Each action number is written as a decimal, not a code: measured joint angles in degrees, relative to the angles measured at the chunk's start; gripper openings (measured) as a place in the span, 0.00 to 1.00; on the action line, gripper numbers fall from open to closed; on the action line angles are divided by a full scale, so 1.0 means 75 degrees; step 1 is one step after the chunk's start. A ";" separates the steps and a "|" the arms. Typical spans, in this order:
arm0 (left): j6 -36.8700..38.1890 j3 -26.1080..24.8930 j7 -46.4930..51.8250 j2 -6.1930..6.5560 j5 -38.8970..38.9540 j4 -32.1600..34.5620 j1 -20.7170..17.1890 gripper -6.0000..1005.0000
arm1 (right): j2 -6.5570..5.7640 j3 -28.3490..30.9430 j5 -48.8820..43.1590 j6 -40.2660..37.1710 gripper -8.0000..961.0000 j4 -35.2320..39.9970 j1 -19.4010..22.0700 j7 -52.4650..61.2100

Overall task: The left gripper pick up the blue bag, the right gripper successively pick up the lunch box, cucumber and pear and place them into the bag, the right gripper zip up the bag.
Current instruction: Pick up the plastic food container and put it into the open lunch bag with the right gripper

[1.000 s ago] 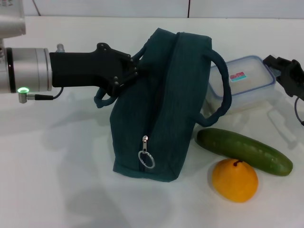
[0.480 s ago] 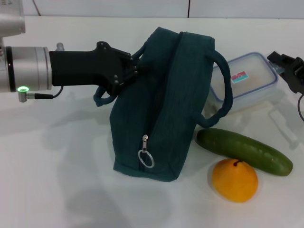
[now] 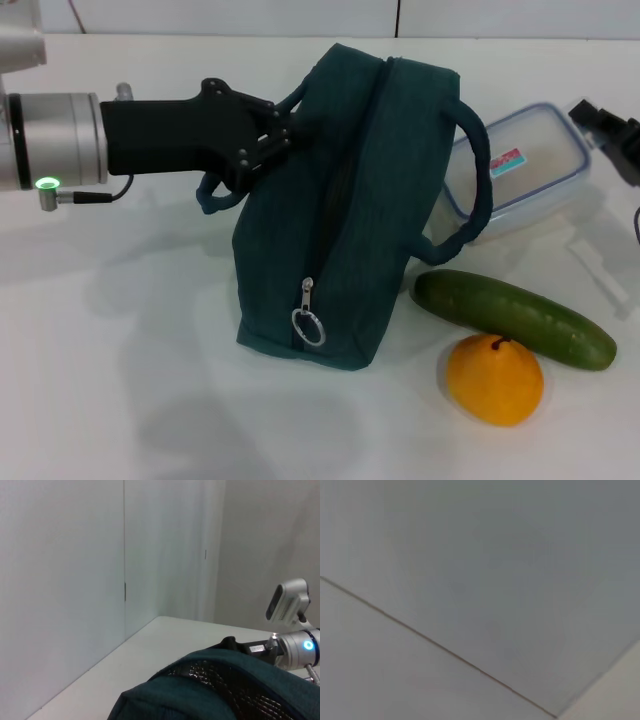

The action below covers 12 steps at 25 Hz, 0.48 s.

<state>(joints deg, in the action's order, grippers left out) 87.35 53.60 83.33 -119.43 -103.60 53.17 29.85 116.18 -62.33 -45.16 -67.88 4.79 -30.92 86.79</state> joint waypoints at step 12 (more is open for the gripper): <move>0.0047 -0.0022 0.0172 0.0002 0.0185 0.0074 -0.0067 0.05 | -0.0087 0.0118 0.0285 -0.1958 0.11 0.1022 0.0541 -0.1119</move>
<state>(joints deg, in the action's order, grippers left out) 87.70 53.43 84.62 -119.41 -102.21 53.72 29.35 115.52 -61.45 -43.02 -82.57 12.46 -26.86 78.40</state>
